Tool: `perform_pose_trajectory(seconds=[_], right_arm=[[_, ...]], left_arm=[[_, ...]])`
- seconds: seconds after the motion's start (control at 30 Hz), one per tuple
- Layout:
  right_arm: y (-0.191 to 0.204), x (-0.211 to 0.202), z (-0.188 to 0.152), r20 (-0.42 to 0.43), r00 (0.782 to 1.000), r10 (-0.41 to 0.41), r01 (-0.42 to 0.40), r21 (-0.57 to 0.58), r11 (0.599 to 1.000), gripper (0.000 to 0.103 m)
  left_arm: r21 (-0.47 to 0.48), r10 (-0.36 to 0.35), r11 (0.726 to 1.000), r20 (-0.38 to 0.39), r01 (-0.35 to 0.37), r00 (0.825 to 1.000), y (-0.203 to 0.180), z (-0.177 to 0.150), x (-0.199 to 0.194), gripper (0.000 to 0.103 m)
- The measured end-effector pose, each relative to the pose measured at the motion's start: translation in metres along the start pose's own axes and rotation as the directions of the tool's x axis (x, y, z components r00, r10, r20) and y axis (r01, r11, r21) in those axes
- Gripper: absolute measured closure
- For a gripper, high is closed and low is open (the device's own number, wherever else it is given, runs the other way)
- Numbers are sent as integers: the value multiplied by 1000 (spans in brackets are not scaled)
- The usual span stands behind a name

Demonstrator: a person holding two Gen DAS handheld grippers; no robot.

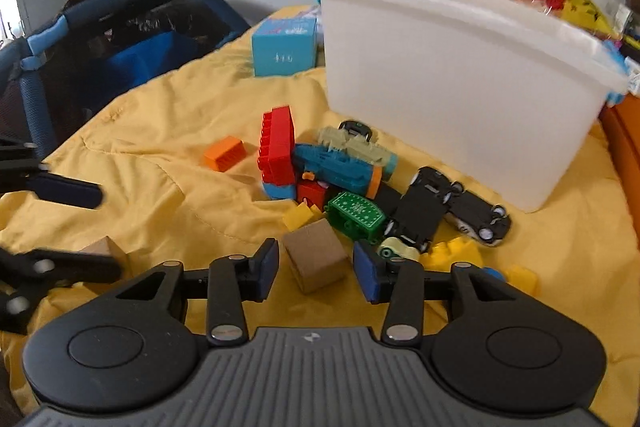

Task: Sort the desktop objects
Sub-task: 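Move both open tools back down to the toy pile, then grasp a wooden cube with the left tool while the right tool grasps another wooden cube, then lift both held wooden cubes up over the white bin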

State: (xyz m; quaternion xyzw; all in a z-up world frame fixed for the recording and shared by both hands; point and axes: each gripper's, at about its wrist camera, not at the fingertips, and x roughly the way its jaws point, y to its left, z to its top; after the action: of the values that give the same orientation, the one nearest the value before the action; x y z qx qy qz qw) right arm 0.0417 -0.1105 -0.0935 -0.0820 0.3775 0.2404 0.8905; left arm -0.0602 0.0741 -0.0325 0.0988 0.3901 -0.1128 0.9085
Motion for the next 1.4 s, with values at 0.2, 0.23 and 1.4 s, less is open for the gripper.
perform_pose_trajectory(seconds=[0.2,0.23,1.4], right_arm=[[2,14,-5,-58,998,4,-4,3,1000,67],[2,13,-7,-57,998,2,-2,-2,1000,67],[-10,-29,-51,-63,996,-67,70,48,996,70]], left_arm=[[7,-15,1000,-48,15,999,-2,-13,12,35],[10,-23,1000,-49,24,999,-2,-14,15,36],[24,-153,988,-23,154,988,-26,18,54,71]])
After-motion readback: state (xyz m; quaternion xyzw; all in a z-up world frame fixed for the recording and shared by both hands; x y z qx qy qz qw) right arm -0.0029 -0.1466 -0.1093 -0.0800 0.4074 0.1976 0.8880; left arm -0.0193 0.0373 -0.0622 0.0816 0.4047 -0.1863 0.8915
